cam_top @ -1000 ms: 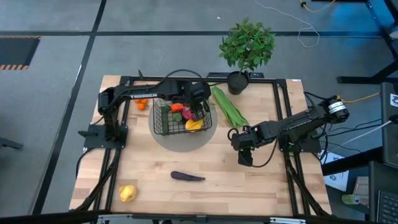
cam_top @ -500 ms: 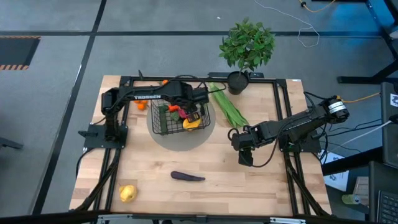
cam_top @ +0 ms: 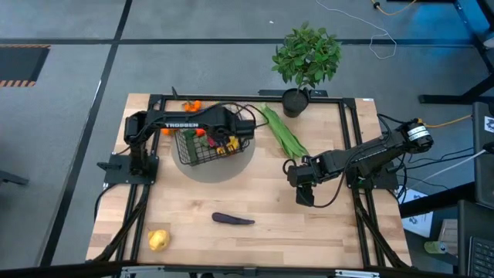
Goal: Build produce basket
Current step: Put the pink dragonfruit into the black wire basket, then adjust the black wire basket
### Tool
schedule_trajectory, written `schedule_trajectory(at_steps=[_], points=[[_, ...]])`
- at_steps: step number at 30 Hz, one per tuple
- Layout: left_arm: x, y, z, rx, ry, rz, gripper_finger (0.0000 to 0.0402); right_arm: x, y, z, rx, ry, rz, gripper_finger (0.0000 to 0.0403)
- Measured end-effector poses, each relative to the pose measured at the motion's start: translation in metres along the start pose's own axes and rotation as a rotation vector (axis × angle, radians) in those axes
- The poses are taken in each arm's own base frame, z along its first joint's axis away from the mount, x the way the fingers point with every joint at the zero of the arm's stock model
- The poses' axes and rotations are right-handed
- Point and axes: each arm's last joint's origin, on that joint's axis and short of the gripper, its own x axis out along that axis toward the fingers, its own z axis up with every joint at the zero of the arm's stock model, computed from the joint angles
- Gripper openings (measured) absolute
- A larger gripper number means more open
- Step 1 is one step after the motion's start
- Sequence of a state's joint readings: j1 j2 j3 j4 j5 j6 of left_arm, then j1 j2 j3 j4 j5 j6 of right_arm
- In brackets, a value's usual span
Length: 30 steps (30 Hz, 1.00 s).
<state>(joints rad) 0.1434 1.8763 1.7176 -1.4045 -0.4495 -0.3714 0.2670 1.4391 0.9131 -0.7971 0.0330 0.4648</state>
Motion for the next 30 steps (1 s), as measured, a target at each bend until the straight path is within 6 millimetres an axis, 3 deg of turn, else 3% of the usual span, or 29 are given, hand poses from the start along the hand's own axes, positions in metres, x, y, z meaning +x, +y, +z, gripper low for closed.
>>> schedule_trajectory(at_steps=[6, 10, 14, 30], points=[[-0.01, -0.022, -0.009, 0.043, 0.031, -0.135, 0.0137, 0.0, 0.0, 0.0, 0.0, 0.0, 0.0, 0.0222], [-0.015, -0.028, -0.021, 0.023, 0.1, -0.096, 0.0137, 0.0, 0.0, 0.0, 0.001, 0.0, 0.0, 0.0222], [-0.023, -0.027, -0.032, -0.027, 0.129, -0.034, 0.0136, 0.0, 0.0, 0.0, 0.001, 0.0, 0.0, 0.0222], [-0.069, -0.004, -0.058, -0.23, -0.005, -0.119, 0.0136, 0.0, 0.0, 0.0, -0.02, -0.005, -0.007, 0.0222]])
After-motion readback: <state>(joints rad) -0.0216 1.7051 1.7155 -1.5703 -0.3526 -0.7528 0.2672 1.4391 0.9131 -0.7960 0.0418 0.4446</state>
